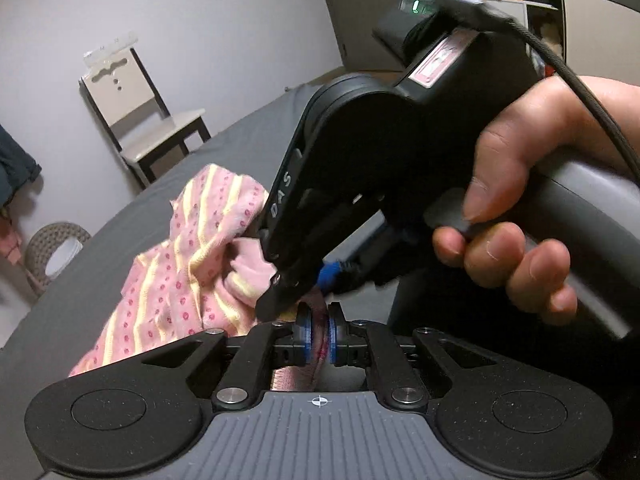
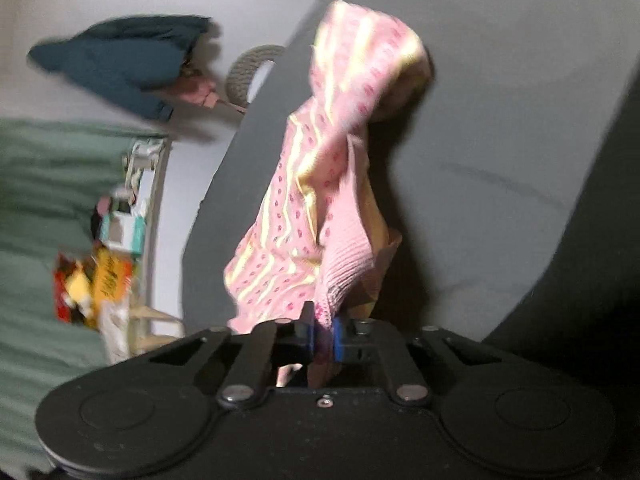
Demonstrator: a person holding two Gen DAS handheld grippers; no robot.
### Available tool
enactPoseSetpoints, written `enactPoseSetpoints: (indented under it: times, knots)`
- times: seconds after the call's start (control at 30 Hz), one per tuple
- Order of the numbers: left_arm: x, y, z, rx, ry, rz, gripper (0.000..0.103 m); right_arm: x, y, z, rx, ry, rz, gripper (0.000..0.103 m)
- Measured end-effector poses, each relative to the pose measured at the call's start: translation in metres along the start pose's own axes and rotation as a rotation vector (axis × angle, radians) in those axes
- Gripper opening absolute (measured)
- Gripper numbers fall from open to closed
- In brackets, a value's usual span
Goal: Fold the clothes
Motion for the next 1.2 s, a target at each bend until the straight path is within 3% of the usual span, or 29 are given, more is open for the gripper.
enactPoseSetpoints:
  times: [0.1,0.2,0.27,0.33,0.37,0.43,0.5,0.6,0.73,0.83,0.93,1.0,1.1,1.13,1.2]
  knots:
    - [0.007,0.010,0.004,-0.016,0.012,-0.041,0.010,0.006,0.011,0.011,-0.092,0.138,0.001,0.008]
    - [0.030,0.028,0.010,-0.041,0.039,-0.073,0.030,0.021,0.032,0.028,-0.202,0.244,0.102,0.007]
    - [0.056,0.042,0.017,-0.081,0.094,-0.060,0.065,0.041,0.052,0.039,-0.279,0.342,0.205,0.007]
    - [0.092,0.060,0.029,-0.159,0.195,-0.029,0.083,0.065,0.080,0.051,-0.341,0.421,0.340,0.007]
    - [0.108,0.069,0.036,-0.202,0.250,-0.022,0.086,0.076,0.096,0.055,-0.346,0.450,0.417,0.007]
    - [0.145,0.083,0.052,-0.289,0.380,-0.036,0.087,0.099,0.127,0.058,-0.315,0.503,0.599,0.007]
    - [0.175,0.091,0.067,-0.362,0.447,-0.095,0.089,0.118,0.153,0.048,-0.211,0.572,0.784,0.007]
    - [0.198,0.078,0.086,-0.340,0.418,-0.215,0.093,0.125,0.168,0.030,-0.070,0.626,0.890,0.007]
    - [0.195,0.021,0.093,-0.219,0.395,-0.345,0.093,0.111,0.150,-0.002,0.080,0.605,0.826,0.007]
    - [0.155,-0.036,0.089,-0.012,0.310,-0.452,0.093,0.100,0.121,-0.026,0.170,0.565,0.716,0.007]
    - [0.103,-0.084,0.067,0.217,0.126,-0.527,0.093,0.096,0.105,-0.037,0.249,0.560,0.659,0.008]
    - [0.072,-0.115,0.044,0.353,-0.040,-0.499,0.093,0.097,0.105,-0.035,0.255,0.577,0.662,0.008]
    - [0.048,-0.145,0.005,0.473,-0.207,-0.429,0.093,0.099,0.109,-0.037,0.268,0.610,0.684,0.008]
    - [0.047,-0.156,-0.002,0.489,-0.185,-0.424,0.093,0.100,0.107,-0.038,0.278,0.625,0.684,0.008]
    - [0.050,-0.171,-0.013,0.494,-0.113,-0.388,0.073,0.102,0.102,-0.041,0.298,0.653,0.682,0.008]
Point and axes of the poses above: each gripper's, at about its wrist camera, not at the fingertips, and y roughly against the way its jaws point, x to its left, z to its top, the point moved 5 cm from there along -y, roughly the way its jaws point, and after that the axes turned 14 degrees about -x, right-handed, at the moved point
